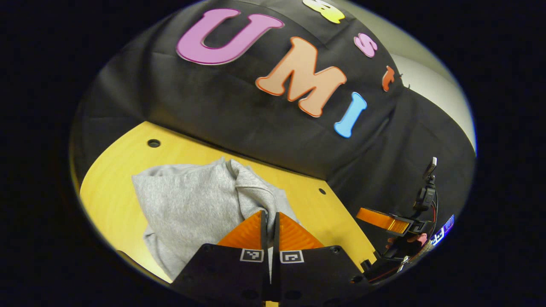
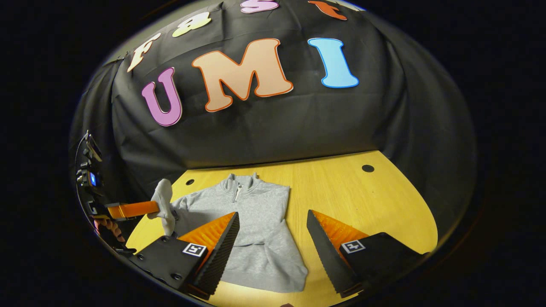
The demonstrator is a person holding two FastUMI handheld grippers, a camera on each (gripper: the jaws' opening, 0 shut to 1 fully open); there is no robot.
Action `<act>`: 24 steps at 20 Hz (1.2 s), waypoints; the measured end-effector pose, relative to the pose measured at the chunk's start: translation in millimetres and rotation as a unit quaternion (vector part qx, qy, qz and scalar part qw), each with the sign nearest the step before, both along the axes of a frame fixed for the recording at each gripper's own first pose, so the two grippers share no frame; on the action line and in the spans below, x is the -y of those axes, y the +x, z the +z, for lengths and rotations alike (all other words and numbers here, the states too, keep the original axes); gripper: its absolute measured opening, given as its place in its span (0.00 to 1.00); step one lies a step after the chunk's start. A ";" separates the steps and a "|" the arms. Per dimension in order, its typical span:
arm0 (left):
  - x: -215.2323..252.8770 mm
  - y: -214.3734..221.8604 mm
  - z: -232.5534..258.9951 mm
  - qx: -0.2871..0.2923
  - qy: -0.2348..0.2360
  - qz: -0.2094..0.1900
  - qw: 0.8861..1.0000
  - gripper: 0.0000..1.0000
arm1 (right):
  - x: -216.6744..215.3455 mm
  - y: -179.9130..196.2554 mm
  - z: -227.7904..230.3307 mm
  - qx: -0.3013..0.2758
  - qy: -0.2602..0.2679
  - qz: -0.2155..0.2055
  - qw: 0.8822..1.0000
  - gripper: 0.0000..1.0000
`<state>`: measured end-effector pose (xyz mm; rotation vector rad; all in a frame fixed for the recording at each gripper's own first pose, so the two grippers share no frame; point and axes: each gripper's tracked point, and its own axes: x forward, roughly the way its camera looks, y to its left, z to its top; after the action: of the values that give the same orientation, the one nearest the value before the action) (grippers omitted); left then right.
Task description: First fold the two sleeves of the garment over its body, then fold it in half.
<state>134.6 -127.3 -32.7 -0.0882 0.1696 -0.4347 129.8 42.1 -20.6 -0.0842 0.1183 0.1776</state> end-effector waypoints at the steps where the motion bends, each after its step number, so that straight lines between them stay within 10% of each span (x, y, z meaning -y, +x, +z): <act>1: 14.8 6.2 -1.8 -0.003 0.005 -0.012 1.000 0.00 | 5.8 1.4 1.4 0.001 -0.002 -0.002 1.000 0.97; 11: 132.2 69.7 -45.4 -0.044 0.074 -0.091 0.992 0.00 | 45.8 12.7 0.0 -0.004 0.010 -0.018 1.000 0.98; 20: 120.1 140.0 -111.2 -0.052 0.163 -0.005 0.985 0.07 | 64.6 15.5 -30.6 -0.027 0.018 -0.028 0.999 0.98; 24: 114.5 128.9 -121.4 -0.069 0.175 -0.003 0.982 0.80 | 57.3 12.5 -48.1 -0.040 0.013 -0.020 0.999 0.98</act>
<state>263.5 -241.7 -154.1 0.2287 0.3804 -0.3990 142.4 -15.2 -68.7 -0.0497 0.1981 0.1432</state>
